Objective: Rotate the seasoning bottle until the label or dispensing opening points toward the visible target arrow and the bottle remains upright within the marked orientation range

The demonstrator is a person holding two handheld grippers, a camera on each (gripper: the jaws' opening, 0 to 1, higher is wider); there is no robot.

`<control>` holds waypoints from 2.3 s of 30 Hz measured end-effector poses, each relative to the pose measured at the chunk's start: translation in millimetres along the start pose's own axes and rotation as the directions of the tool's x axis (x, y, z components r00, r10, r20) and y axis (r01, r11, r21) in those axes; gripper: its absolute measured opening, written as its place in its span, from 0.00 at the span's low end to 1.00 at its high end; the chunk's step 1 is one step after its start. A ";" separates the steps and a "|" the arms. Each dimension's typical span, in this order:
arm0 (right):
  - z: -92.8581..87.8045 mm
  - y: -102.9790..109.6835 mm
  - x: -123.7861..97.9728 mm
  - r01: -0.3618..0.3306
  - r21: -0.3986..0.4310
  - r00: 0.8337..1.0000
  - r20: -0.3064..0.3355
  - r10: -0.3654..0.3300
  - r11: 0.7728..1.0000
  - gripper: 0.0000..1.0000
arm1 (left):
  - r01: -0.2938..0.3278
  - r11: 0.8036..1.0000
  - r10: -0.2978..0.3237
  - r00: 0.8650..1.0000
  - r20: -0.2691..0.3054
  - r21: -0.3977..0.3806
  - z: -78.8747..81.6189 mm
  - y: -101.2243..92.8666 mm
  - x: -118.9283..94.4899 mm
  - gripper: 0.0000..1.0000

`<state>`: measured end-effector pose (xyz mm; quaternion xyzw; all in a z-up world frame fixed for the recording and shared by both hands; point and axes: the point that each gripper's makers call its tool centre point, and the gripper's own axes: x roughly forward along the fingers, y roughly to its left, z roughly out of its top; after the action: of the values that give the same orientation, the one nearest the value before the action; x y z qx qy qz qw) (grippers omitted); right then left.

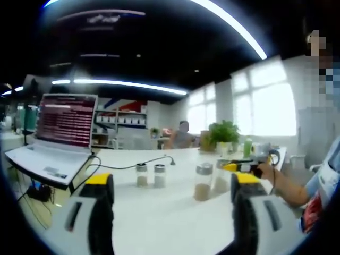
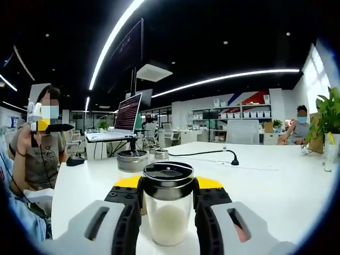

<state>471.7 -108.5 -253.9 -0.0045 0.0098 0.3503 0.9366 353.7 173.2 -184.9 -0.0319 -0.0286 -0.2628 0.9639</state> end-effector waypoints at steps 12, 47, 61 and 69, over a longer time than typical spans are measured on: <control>-1.1 -1.3 -0.9 0.107 -0.023 0.994 -0.008 -0.108 0.994 0.36 | 0.004 1.000 -0.004 1.000 0.000 -0.010 -0.8 -0.4 -1.2 0.96; -1.1 -4.5 1.0 0.385 -0.041 0.923 0.017 -0.385 0.922 0.36 | -0.009 0.999 0.010 0.999 0.039 -0.034 10.3 9.2 -13.2 0.94; -1.6 -1.0 2.8 0.477 -0.041 0.879 0.008 -0.477 0.878 0.36 | -0.002 0.999 0.004 1.000 0.031 -0.039 7.3 8.9 -10.2 0.94; -1.8 -1.6 1.8 0.508 -0.044 0.861 0.015 -0.508 0.860 0.37 | 0.002 0.999 -0.001 1.000 0.031 -0.040 7.6 8.8 -10.0 0.94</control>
<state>474.2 -108.6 -255.7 -0.0281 -0.0012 0.0914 0.9954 349.2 186.4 -178.5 -0.0551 -0.0384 -0.2635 0.9623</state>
